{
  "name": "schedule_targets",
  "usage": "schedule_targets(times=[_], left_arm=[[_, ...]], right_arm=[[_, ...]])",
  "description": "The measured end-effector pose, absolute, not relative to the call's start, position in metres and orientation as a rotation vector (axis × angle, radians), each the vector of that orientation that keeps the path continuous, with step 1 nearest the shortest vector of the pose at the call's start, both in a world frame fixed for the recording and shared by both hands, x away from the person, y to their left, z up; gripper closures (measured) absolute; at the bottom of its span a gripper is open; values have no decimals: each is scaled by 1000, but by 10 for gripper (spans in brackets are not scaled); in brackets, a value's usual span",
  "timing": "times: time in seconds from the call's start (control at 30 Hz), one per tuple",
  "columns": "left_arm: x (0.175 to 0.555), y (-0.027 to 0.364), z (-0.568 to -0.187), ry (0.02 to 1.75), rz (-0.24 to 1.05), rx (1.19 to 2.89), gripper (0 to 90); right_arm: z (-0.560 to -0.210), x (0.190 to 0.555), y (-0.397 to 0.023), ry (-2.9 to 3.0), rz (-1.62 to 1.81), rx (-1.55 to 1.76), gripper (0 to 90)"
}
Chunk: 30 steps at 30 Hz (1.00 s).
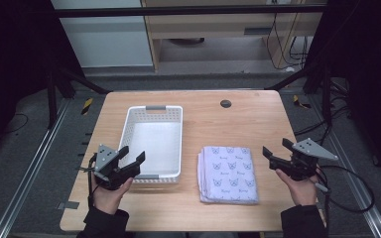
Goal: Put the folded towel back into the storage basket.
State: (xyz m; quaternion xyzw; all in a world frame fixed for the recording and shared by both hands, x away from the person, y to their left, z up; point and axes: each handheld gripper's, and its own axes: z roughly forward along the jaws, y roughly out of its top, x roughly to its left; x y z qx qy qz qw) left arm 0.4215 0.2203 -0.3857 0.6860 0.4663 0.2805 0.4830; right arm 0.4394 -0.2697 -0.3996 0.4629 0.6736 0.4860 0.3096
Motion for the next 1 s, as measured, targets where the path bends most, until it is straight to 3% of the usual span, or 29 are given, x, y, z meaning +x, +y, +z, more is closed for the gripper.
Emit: schedule_targets(times=[0.43, 1.0], left_arm=[[422, 181, -378, 1067, 652, 1706, 367], [421, 136, -380, 992, 610, 1771, 374]], right_arm=[[-376, 453, -260, 1787, 1285, 1197, 239], [-375, 468, -255, 1834, 1272, 1198, 230]])
